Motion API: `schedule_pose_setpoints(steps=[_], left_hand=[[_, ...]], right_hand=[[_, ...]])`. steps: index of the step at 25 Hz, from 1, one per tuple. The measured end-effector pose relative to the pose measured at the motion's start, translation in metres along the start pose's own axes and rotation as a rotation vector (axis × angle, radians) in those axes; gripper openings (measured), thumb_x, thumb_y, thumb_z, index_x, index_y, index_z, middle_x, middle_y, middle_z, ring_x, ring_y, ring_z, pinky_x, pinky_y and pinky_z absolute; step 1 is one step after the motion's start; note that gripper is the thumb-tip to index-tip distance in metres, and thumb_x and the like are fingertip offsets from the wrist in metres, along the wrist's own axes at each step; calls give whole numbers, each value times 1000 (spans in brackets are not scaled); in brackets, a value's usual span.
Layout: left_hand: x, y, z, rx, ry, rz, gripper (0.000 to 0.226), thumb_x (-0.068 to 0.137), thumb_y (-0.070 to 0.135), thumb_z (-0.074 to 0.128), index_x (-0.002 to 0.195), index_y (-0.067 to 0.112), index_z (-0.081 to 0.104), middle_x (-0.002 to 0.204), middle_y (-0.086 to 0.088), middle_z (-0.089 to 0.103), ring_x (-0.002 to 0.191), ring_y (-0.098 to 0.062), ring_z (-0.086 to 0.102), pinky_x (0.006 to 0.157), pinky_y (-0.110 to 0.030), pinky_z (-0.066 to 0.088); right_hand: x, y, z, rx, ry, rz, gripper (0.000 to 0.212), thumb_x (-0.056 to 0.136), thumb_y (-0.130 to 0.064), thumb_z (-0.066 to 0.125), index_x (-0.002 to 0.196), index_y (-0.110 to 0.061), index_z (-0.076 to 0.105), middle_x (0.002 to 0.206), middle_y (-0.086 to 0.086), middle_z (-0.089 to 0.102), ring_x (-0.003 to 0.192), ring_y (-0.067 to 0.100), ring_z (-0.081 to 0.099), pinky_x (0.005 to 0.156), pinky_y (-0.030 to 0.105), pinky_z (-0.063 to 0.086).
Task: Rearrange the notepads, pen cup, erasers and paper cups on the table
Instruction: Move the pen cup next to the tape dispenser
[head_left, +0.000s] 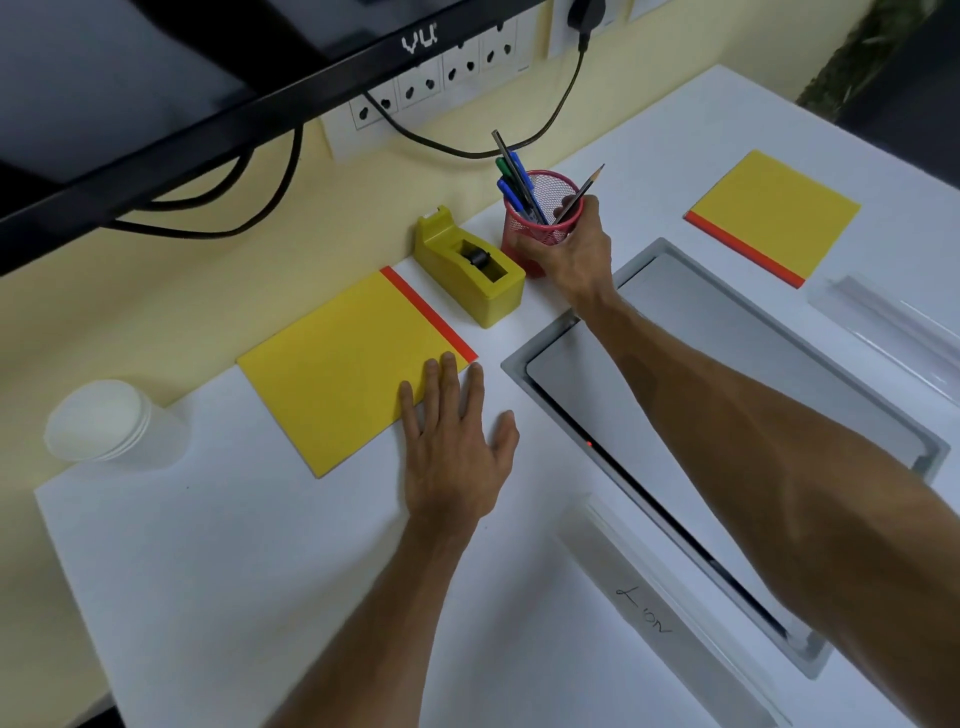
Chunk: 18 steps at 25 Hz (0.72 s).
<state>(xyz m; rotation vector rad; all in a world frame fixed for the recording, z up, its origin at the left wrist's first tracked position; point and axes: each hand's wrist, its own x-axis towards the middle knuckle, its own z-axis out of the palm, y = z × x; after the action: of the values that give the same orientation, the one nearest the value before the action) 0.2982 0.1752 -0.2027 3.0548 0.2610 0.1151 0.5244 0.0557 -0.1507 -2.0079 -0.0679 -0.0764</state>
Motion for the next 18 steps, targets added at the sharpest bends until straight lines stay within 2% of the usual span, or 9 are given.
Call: schedule_pose_setpoints(steps=[5,7,9,12,15,18], left_hand=[[0,0,0,-3,-5,0,78,96,66,10,158,19,21,166,-10,13,154,-28,5,121,-54,12],[0,0,1,-9,-3,-4,78,96,66,12,158,20,21,166,-10,13,154,-28,5,121,-54,12],[0,0,3,-4,4,-6,78,96,67,14,158,20,21,166,-10,13,154,-28,5,121,-54,12],[0,-1,3,-6,14,-5,78,96,66,13,157,19,24,165,-10,16,154,-28,7,121,-54,13],[0,0,3,-13,-5,-9,77,96,66,16,158,19,22,166,-10,14,154,-28,5,121,-54,12],[0,-1,2,-14,-2,1,77,97,65,17,157,18,24,165,-11,17,154,-29,8,121,-54,12]], right_hand=[[8,-3,7,-61,-45,-15,75,73,-46,84,126,-12,43,109,-6,56,89,7,56,62,8,48],[10,-2,9,-71,-61,-18,75,74,-47,83,127,-12,42,110,-6,55,92,8,55,61,8,47],[11,0,10,-77,-77,-16,77,74,-48,82,129,-12,40,114,-5,55,96,9,55,67,11,49],[9,2,8,-75,-110,16,85,73,-51,81,136,-14,37,128,0,56,108,13,55,85,23,53],[-1,1,-3,-52,-127,103,93,74,-52,80,144,-15,30,145,8,47,127,22,49,98,31,47],[-31,0,-26,-56,-51,143,82,81,-47,75,144,-16,33,147,8,45,130,23,47,105,38,45]])
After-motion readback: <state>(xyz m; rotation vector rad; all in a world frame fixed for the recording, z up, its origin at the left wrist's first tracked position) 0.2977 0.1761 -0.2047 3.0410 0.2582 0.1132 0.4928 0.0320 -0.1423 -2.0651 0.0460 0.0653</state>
